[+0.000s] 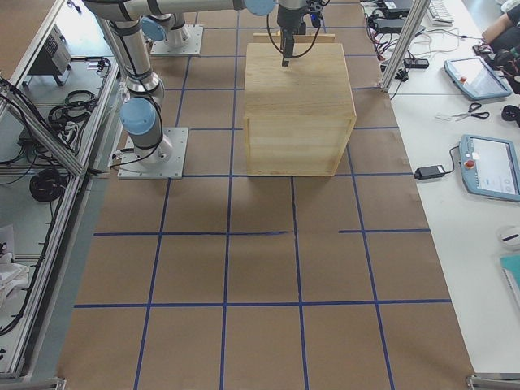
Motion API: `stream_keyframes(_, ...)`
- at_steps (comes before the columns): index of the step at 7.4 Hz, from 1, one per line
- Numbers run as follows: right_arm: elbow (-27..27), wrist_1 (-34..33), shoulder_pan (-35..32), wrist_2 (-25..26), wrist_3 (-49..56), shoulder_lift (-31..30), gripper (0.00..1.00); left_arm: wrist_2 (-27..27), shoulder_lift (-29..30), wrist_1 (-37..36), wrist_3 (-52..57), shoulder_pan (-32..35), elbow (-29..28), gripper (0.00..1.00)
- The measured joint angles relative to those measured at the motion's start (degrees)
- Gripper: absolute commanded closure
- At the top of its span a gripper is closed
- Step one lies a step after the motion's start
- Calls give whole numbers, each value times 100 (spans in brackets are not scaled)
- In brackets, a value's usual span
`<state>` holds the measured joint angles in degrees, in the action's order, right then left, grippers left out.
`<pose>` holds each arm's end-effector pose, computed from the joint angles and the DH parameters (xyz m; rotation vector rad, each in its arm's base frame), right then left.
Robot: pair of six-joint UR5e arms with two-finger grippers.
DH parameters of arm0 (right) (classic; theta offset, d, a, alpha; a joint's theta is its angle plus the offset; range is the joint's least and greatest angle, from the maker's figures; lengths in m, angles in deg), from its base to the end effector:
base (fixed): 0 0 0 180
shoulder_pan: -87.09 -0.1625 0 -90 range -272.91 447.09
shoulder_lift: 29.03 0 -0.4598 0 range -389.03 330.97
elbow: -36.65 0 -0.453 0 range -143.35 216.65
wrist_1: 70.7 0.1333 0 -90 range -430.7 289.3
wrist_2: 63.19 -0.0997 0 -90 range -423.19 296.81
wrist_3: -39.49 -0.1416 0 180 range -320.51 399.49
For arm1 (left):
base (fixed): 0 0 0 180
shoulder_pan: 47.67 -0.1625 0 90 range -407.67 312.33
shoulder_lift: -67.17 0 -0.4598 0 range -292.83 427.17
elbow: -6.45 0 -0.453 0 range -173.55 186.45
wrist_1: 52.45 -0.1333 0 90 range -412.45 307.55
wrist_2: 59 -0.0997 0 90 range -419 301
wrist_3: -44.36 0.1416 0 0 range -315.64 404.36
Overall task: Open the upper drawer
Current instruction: 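Pull the handle with the left gripper, sliding the drawer outward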
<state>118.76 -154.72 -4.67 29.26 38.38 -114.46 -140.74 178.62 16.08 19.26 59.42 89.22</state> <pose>0.1451 -0.5777 0.5011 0.0191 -3.0968 -0.0702 -0.3596 -0.6467 0.3527 0.1932 -2.9539 0.0980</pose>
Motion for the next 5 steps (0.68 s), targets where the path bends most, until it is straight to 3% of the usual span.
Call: stream_keyframes(5,-1,0,0,0,-2,0,0,0,-58,250,123,-122,6,0)
